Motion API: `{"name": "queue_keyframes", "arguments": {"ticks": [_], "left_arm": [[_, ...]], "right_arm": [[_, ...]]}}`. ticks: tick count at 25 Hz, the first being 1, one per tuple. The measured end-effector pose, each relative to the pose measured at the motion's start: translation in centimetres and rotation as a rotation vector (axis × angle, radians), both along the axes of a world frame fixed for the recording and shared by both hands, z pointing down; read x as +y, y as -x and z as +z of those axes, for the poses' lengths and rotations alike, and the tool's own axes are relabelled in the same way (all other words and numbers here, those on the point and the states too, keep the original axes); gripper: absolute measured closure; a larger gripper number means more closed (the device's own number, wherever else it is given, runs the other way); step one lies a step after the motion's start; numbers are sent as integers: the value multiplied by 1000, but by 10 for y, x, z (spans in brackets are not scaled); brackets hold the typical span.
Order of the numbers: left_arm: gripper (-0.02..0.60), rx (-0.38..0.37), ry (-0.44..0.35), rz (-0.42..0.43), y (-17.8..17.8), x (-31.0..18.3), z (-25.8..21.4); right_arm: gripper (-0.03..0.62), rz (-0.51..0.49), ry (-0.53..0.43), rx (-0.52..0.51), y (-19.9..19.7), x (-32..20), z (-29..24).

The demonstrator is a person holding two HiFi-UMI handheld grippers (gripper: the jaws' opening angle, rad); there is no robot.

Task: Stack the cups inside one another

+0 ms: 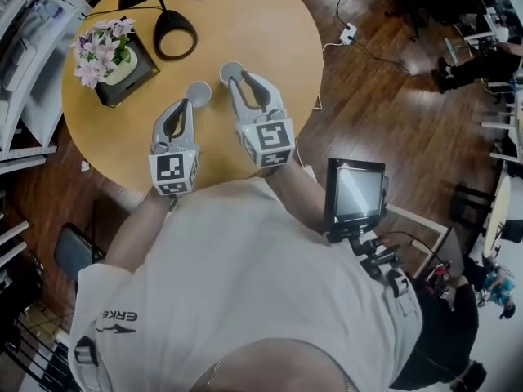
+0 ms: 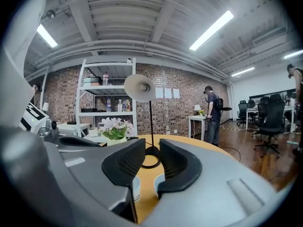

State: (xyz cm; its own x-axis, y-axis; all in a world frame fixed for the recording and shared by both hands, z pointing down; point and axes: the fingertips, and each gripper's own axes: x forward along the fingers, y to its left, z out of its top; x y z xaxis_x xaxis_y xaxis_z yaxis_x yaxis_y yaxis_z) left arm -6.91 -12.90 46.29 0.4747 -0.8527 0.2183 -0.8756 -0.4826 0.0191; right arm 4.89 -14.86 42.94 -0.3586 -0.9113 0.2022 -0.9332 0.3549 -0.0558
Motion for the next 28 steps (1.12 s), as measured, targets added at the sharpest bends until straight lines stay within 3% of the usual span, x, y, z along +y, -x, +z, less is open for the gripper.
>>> {"name": "queue_keyframes", "arguments": {"ticks": [6,12,17,28], "left_arm": [[580,29,-57,-7,19,8,-22],[580,49,-111,-13,46,11,-43],[580,55,-132,-10,67,15,-54],[580,63,-81,3,103,24,-26]], "right_arm": [[579,44,-45,60,14,22,-18],[580,46,-103,63,41,37,-42],[580,46,-93,89,62,47,-41],[580,64,-5,124,98,69,-6]]}}
